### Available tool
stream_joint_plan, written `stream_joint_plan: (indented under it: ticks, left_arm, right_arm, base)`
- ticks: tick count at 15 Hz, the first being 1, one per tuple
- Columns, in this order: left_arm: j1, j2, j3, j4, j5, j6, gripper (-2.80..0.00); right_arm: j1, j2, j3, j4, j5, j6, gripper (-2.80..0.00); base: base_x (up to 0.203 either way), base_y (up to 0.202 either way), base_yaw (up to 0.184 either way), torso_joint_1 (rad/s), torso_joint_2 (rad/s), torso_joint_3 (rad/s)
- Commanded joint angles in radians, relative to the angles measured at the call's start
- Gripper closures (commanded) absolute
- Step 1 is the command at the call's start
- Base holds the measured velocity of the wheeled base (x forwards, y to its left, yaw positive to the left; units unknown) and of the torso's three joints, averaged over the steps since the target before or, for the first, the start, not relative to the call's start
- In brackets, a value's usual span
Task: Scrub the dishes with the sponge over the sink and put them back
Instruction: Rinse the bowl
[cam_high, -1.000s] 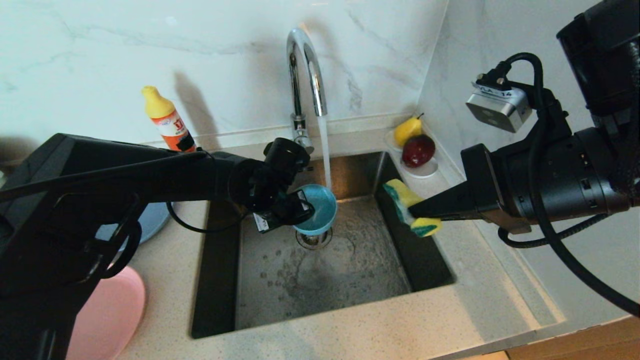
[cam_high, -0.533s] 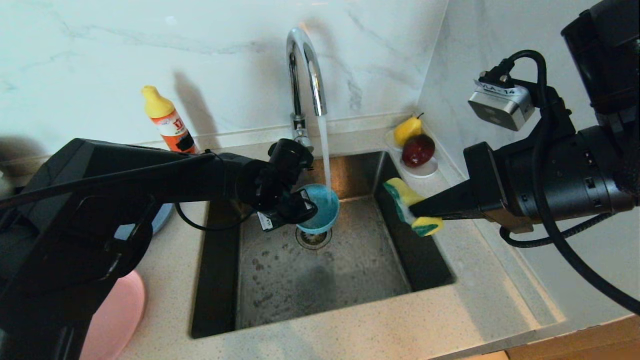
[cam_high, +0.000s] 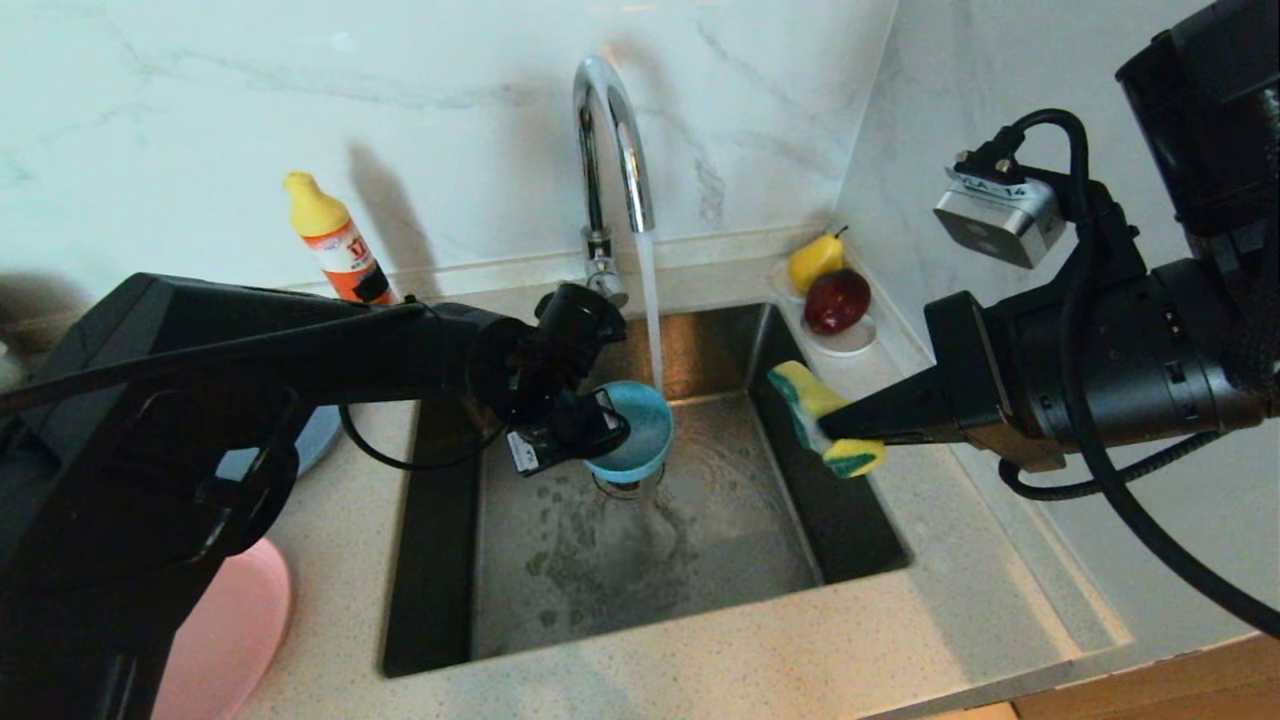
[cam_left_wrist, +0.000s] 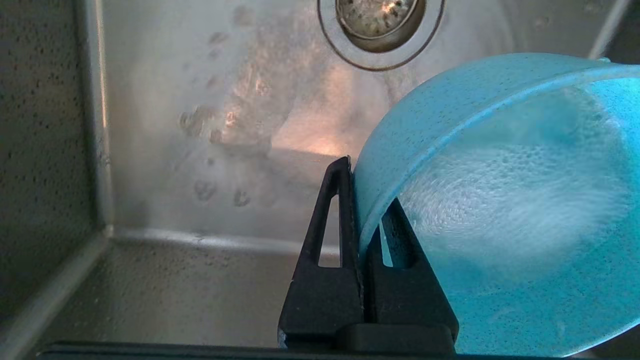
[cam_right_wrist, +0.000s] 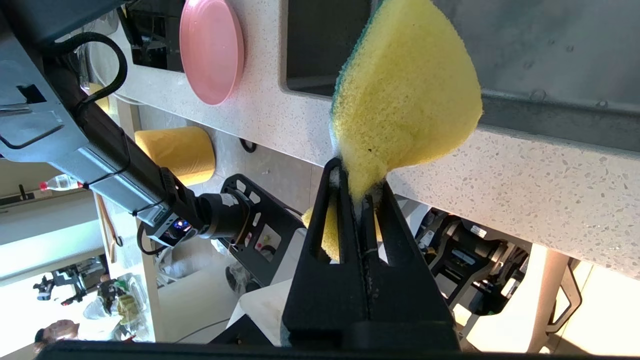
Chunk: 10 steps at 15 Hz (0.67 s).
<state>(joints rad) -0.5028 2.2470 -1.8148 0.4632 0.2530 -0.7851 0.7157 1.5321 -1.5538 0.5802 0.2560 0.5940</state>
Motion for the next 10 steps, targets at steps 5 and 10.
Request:
stream_joint_plan:
  ticks: [5,10]
  left_arm:
    - [-0.019,0.015,-0.019,-0.004,0.0,-0.006,0.0]
    - [-0.046,0.026,-0.05,0.009,0.004,-0.031,0.0]
  right_arm:
    - [0.001,-0.008,0.001,-0.004,0.0,0.006,0.0]
    - [-0.001,-0.03,0.017,-0.003,0.0,0.009,0.0]
  base:
    - [0.0,0.0,0.0,0.0,0.0,0.0]
    - [0.0,0.0,0.0,0.0,0.0,0.0]
